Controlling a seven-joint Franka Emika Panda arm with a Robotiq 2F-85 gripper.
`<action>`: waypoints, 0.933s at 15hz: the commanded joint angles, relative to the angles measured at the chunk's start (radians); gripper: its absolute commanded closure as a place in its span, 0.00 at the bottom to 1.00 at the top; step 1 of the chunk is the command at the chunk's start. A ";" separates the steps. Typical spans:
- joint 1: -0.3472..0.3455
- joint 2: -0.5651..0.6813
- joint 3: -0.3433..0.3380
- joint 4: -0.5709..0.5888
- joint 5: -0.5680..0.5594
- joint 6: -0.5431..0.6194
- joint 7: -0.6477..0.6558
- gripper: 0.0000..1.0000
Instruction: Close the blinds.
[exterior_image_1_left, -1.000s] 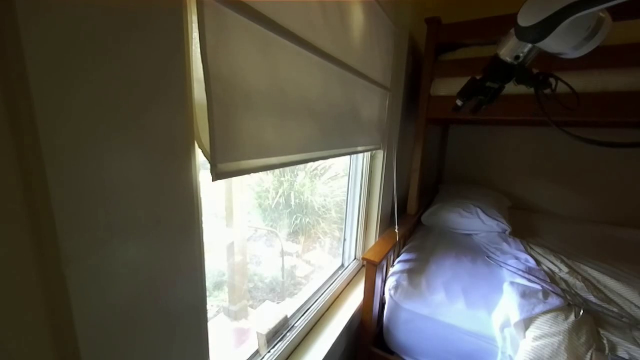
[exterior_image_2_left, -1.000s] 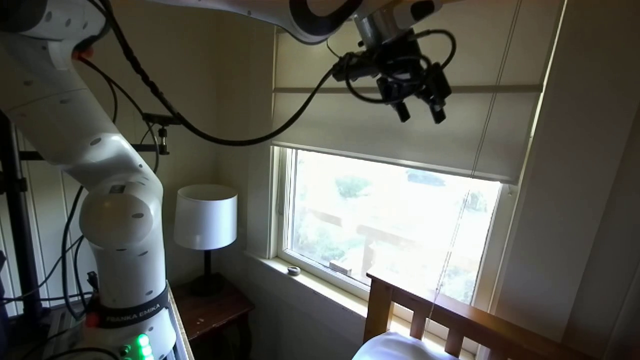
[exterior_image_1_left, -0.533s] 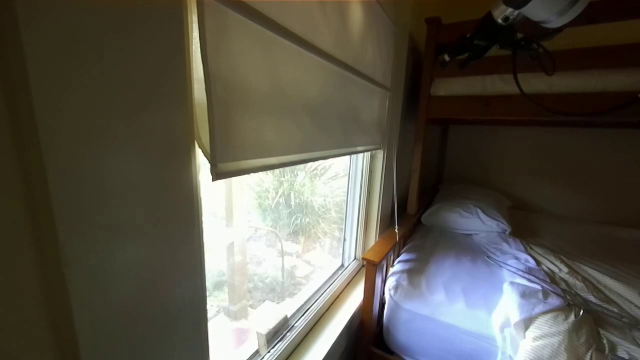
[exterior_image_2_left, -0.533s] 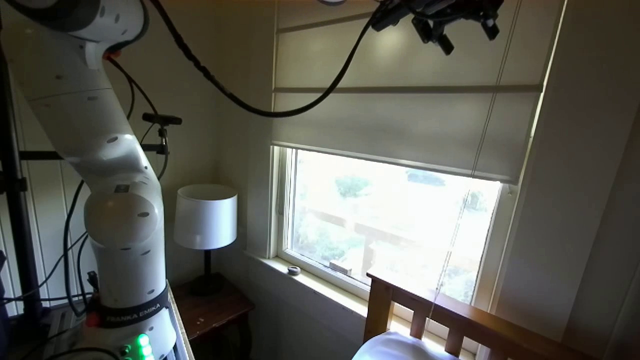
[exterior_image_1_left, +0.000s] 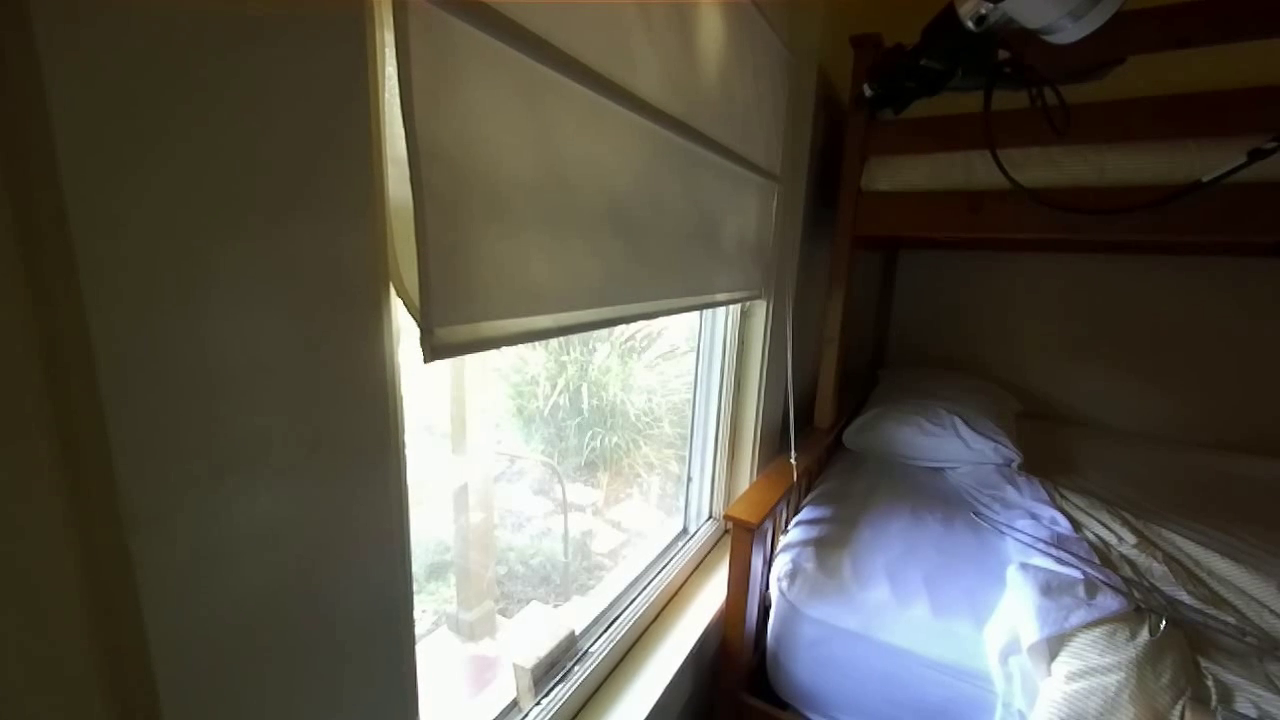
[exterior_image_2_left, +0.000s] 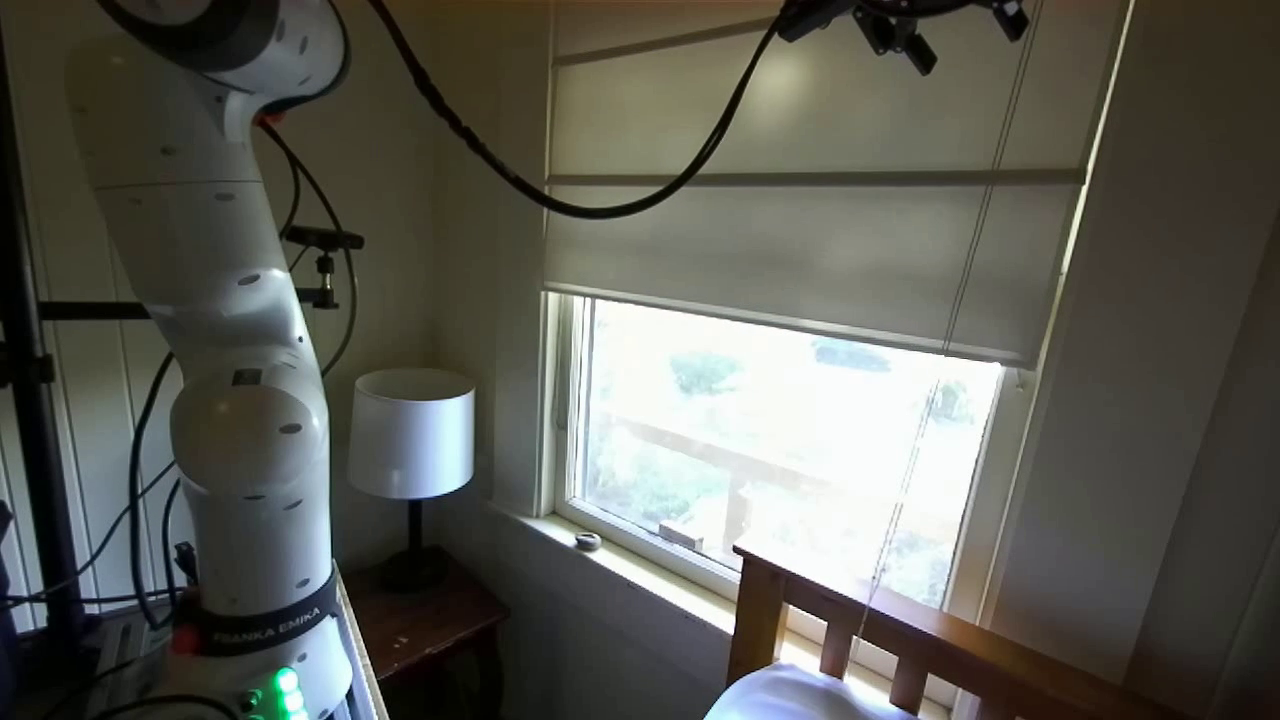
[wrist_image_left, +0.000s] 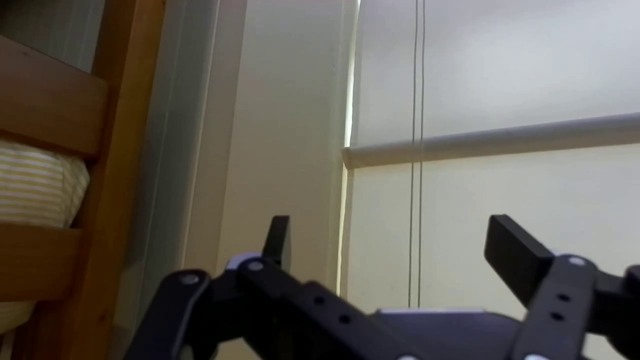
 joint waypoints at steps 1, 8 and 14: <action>-0.019 0.057 0.010 0.053 0.065 0.019 -0.014 0.00; -0.065 0.276 0.018 0.267 0.357 -0.027 -0.133 0.00; -0.230 0.442 0.125 0.484 0.414 -0.121 -0.127 0.27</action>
